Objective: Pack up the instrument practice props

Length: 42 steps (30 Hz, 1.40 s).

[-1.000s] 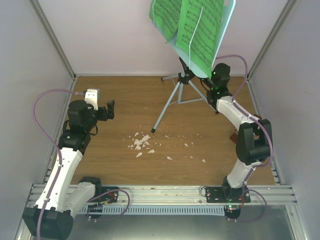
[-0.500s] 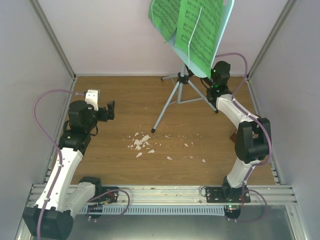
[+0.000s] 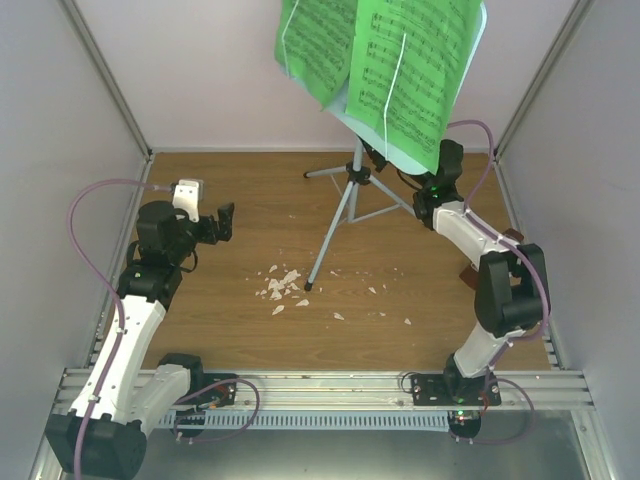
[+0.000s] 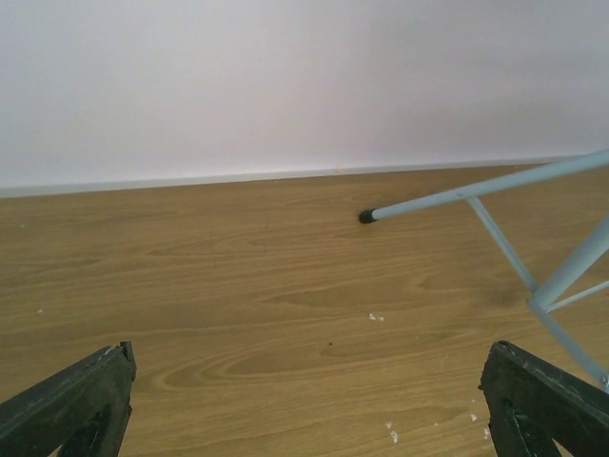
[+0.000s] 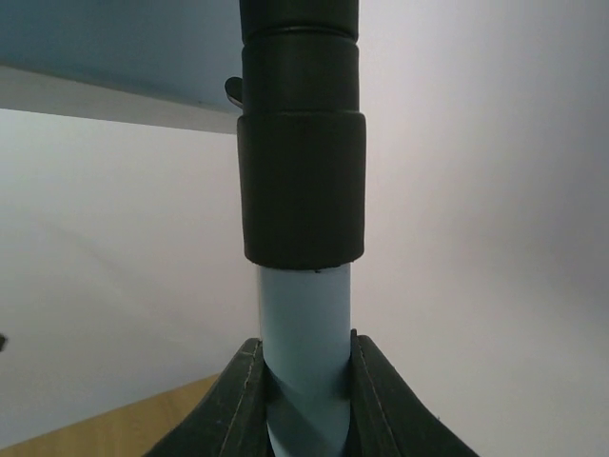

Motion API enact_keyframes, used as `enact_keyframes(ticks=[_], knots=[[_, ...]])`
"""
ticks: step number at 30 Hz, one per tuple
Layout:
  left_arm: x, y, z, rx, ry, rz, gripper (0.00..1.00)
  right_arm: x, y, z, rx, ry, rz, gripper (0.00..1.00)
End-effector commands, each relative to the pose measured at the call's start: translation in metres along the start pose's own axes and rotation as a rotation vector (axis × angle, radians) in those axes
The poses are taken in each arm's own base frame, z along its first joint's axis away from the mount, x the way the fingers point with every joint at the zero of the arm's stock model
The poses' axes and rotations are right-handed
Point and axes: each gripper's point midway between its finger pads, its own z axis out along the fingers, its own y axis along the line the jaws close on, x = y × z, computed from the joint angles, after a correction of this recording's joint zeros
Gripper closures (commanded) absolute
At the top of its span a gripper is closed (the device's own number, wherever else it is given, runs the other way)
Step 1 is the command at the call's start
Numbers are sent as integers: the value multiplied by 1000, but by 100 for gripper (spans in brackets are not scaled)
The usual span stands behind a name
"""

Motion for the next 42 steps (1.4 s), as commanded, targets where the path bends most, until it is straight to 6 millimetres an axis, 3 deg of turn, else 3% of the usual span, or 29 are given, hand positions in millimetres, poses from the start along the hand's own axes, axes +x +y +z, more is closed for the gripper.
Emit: enact_keyframes(ticks=[1, 7, 14, 21, 24, 29, 33, 34, 37, 42], knots=[[-14, -16, 0, 84, -63, 30, 1, -49, 62, -4, -203, -95, 20, 100], [-9, -50, 1, 255, -54, 69, 1, -44, 89, -7, -317, -55, 77, 99], [-7, -99, -14, 513, -64, 106, 1, -38, 130, -8, -444, 3, 121, 99], [-10, -128, -34, 672, -97, 136, 2, -34, 168, -11, -554, 40, 154, 99], [-9, -135, -41, 721, -107, 159, 2, -29, 174, -12, -571, 56, 158, 100], [-11, -137, -49, 730, -135, 175, 1, -14, 166, -11, -517, 82, 157, 99], [-11, -132, -46, 681, -142, 180, 1, -6, 161, -9, -477, 98, 149, 83], [-12, -130, -46, 668, -144, 181, 1, -5, 159, -9, -466, 100, 147, 76], [-12, -128, -45, 648, -146, 182, 1, -5, 153, -11, -418, 102, 129, 39], [-15, -123, -46, 610, -163, 187, 1, -7, 136, -27, -293, 89, 108, 15]])
